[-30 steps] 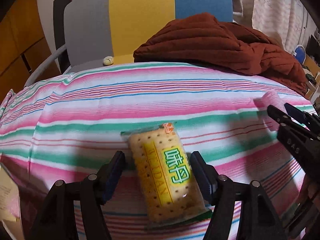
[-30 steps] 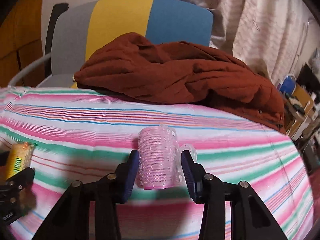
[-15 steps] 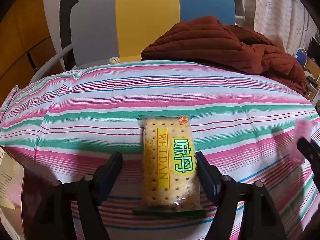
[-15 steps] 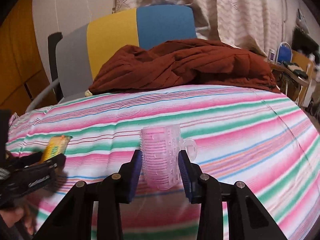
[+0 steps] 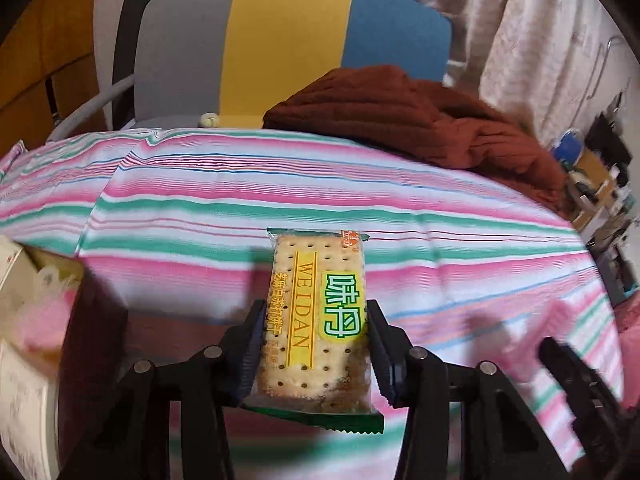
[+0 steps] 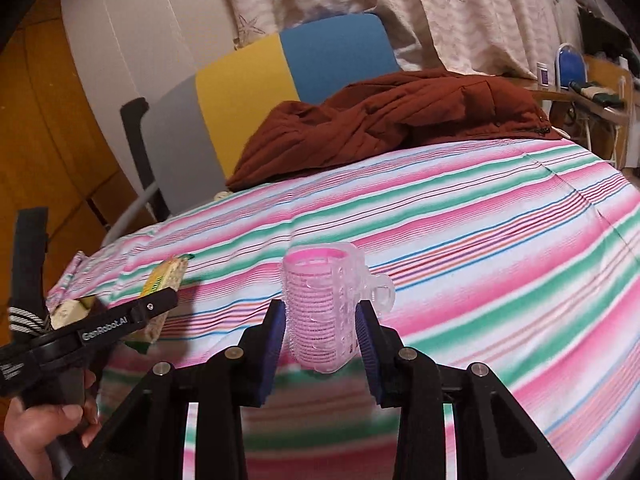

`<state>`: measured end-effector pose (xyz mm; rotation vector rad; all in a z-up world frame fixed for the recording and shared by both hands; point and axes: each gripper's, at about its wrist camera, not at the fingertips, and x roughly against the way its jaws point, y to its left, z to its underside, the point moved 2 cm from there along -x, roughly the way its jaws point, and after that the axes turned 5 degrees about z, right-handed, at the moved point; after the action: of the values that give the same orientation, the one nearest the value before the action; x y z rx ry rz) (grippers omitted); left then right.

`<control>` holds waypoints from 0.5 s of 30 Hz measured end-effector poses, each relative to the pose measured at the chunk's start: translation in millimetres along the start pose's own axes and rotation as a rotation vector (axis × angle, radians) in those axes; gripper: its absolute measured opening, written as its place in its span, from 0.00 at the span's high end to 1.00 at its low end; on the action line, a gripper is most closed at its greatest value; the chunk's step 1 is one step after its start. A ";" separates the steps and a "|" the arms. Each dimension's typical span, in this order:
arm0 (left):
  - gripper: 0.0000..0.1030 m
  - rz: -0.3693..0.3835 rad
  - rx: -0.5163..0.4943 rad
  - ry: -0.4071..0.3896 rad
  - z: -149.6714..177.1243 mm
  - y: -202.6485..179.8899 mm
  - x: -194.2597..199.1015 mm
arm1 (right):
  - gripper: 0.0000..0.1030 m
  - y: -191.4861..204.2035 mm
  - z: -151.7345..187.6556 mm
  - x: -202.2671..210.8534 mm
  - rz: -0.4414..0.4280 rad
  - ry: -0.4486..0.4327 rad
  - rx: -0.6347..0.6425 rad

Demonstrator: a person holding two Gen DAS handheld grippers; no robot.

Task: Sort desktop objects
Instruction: 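Carry the cracker pack and pink roller over the gold tray with both grippers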

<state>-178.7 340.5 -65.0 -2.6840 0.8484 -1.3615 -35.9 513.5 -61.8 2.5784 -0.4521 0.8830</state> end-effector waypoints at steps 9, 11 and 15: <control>0.53 0.107 0.007 -0.089 31.3 17.3 98.0 | 0.64 56.5 20.0 54.0 -0.133 -0.028 0.027; 0.53 0.100 0.005 -0.123 37.6 29.5 122.5 | 0.64 79.1 22.7 67.1 -0.173 -0.037 0.054; 0.53 0.076 0.016 -0.185 46.3 56.9 162.8 | 0.64 124.7 27.8 82.2 -0.238 -0.043 0.125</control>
<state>-93.0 204.7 13.2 -2.6822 0.9048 -1.0806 -11.4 377.2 0.6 2.6968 -0.0988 0.7962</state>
